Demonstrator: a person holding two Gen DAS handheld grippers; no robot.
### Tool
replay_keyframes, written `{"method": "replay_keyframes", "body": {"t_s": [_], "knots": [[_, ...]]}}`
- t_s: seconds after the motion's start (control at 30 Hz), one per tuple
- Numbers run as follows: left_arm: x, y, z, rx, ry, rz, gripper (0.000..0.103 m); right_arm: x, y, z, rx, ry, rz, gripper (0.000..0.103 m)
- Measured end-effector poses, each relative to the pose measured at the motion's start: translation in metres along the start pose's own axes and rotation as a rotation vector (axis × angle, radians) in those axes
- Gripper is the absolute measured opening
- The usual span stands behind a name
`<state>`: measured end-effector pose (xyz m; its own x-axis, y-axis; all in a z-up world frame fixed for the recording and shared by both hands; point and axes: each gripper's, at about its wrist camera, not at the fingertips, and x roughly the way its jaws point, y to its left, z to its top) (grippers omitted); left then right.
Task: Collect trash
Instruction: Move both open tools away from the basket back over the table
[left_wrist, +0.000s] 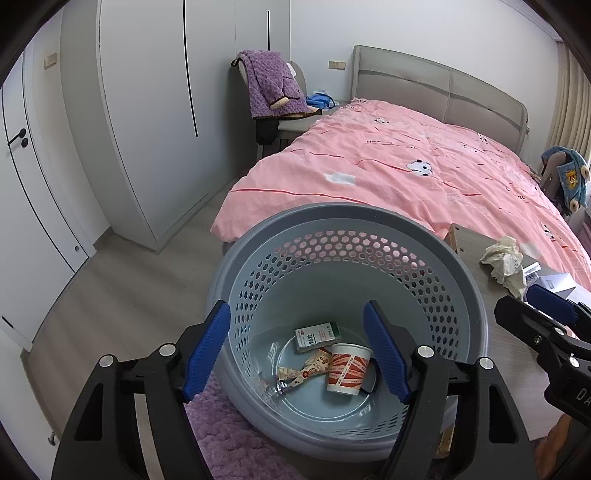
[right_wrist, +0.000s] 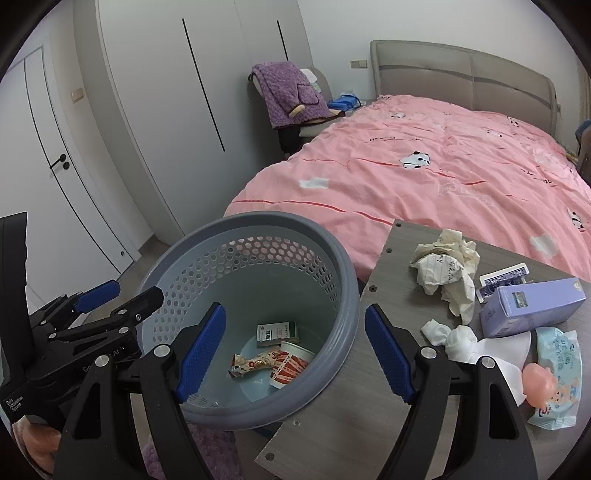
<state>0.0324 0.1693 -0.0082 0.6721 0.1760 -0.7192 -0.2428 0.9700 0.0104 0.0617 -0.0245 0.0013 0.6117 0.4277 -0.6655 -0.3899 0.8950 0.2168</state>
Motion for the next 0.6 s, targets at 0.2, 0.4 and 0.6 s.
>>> {"method": "replay_keyframes", "body": {"t_s": [0.2,0.4,0.6], "knots": [[-0.012,-0.004,-0.001,0.010,-0.013,-0.008,0.072,-0.016,-0.002,-0.003,0.006,-0.026,-0.008,0.081],[-0.027,-0.011,-0.007,0.022,-0.026,-0.029,0.072,-0.031,-0.007,-0.009,0.013,-0.042,-0.017,0.082],[-0.038,-0.023,-0.013,0.052,-0.035,-0.051,0.072,-0.047,-0.016,-0.018,0.034,-0.055,-0.038,0.082]]}}
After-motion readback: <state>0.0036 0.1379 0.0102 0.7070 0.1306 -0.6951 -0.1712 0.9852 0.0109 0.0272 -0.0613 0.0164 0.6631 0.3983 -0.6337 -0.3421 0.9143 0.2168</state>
